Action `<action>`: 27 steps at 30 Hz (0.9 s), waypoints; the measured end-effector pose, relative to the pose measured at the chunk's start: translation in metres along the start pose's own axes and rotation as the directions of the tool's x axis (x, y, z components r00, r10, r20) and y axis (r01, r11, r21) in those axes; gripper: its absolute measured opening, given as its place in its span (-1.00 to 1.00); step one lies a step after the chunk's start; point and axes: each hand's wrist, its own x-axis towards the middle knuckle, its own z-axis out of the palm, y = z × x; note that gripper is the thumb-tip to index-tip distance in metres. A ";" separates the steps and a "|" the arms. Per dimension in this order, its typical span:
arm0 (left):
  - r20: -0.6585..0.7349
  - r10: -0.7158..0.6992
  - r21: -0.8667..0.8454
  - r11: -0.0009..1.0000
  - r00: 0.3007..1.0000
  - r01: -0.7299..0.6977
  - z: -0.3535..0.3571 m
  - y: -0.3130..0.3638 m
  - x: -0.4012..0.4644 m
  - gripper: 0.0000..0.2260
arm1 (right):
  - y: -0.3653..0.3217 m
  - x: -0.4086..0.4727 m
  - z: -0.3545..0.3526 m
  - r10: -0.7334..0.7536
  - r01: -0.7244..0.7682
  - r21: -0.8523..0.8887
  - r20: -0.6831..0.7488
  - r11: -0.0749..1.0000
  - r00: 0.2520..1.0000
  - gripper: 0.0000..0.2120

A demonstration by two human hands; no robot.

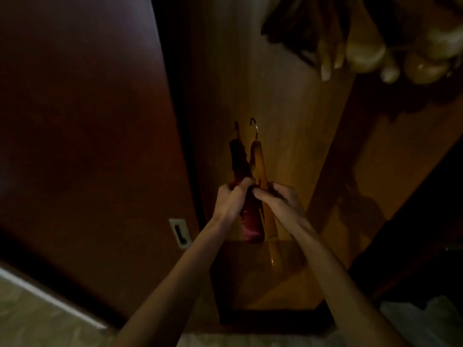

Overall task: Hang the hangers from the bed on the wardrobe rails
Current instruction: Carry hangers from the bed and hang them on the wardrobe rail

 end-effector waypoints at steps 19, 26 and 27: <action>-0.124 0.491 0.029 0.871 0.862 -0.491 0.005 0.307 0.055 -0.49 | -0.265 0.113 -0.049 -0.472 0.477 0.028 -0.104 0.879 0.875 -0.83; -0.015 0.495 0.058 0.868 0.869 -0.493 0.019 0.354 0.083 -0.67 | -0.298 0.142 -0.065 -0.460 0.476 0.076 -0.162 0.876 0.873 -0.91; 0.003 0.482 0.061 0.875 0.876 -0.481 0.021 0.357 0.087 -0.67 | -0.299 0.145 -0.068 -0.455 0.471 0.076 -0.167 0.879 0.875 -0.91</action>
